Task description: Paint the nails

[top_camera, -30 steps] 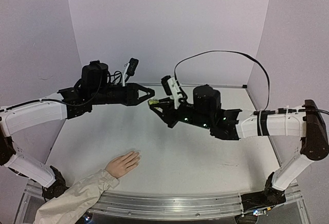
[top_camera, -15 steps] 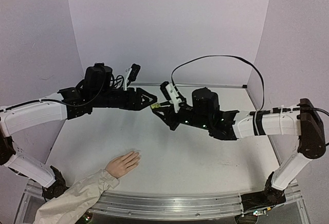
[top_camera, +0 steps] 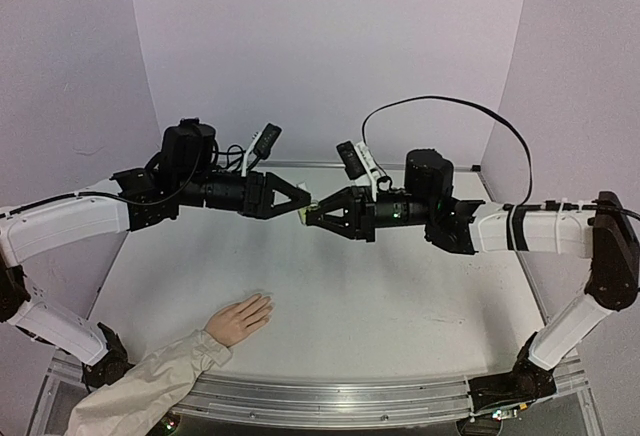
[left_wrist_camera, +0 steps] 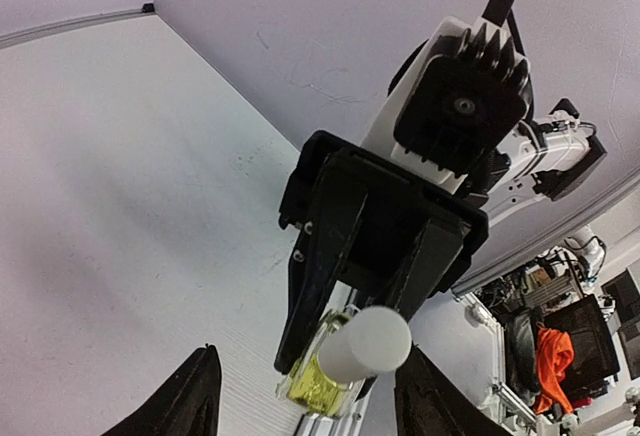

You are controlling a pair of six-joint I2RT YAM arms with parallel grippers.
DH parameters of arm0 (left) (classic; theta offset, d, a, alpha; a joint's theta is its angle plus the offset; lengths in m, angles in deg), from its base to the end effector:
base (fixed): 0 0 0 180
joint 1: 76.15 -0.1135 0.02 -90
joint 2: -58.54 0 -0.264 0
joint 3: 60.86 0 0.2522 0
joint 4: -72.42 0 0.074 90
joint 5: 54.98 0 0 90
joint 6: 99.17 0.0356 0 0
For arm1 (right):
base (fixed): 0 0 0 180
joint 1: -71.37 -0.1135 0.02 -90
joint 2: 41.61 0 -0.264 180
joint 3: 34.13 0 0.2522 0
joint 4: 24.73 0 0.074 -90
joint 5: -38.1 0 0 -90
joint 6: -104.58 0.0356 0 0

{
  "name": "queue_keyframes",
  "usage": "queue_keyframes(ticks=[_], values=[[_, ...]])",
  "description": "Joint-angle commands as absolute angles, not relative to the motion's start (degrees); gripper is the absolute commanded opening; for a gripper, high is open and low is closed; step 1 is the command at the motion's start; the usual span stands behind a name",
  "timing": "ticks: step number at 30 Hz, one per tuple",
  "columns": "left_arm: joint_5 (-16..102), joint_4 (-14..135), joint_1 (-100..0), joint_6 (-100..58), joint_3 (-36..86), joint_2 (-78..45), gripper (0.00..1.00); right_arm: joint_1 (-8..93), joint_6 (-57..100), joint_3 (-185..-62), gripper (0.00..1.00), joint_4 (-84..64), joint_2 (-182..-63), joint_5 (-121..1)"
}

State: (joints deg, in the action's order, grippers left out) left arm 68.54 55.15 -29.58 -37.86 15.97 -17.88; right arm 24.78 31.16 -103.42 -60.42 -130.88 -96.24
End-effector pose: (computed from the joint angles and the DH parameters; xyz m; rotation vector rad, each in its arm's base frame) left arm 0.1984 -0.2382 0.3419 0.7638 1.9356 -1.4042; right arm 0.2220 0.2709 0.3182 -1.0484 1.1133 1.3987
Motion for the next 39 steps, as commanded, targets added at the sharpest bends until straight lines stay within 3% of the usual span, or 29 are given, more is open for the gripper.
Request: queue_keyframes(ticks=[1,4,11,16,19,23,25,30,34,39], values=[[72.31,60.63,-29.65,-37.75,18.88,-16.82,0.56,24.63,35.54,-106.78,0.0,-67.65,-132.35,-104.23],[72.12,61.09,-29.66,-37.99,18.7,-16.78,0.5,24.68,36.56,-106.98,0.0,-69.22,-133.29,-104.76],[71.34,61.38,-29.27,-37.06,18.79,-17.26,0.27,24.68,37.03,-107.81,0.0,-70.12,-135.08,-104.04],[67.17,61.25,-28.95,-36.4,17.8,-16.98,0.08,24.56,34.26,-105.37,0.0,-69.8,-133.52,-93.43],[61.63,60.3,-28.88,-36.96,16.84,-16.49,0.02,20.95,25.58,-107.02,0.0,-59.36,-132.26,-74.39],[53.42,56.2,-28.85,-38.85,16.93,-16.89,0.0,7.28,6.66,-111.91,0.0,-54.23,-135.06,-28.0],[52.94,54.56,-28.87,-39.41,17.97,-18.01,0.0,4.92,2.83,-113.38,0.0,-56.91,-137.22,-20.27],[53.95,53.5,-28.92,-39.8,19.42,-18.85,0.02,4.49,1.07,-112.64,0.0,-58.76,-138.12,-26.03],[54.07,53.39,-28.95,-39.67,19.28,-18.26,0.13,5.4,2.23,-109.35,0.0,-58.7,-134.89,-38.27],[55.89,53.42,-29.02,-39.87,19.54,-18.15,0.2,9.36,10.55,-106.52,0.0,-58.86,-130.44,-49.74]])
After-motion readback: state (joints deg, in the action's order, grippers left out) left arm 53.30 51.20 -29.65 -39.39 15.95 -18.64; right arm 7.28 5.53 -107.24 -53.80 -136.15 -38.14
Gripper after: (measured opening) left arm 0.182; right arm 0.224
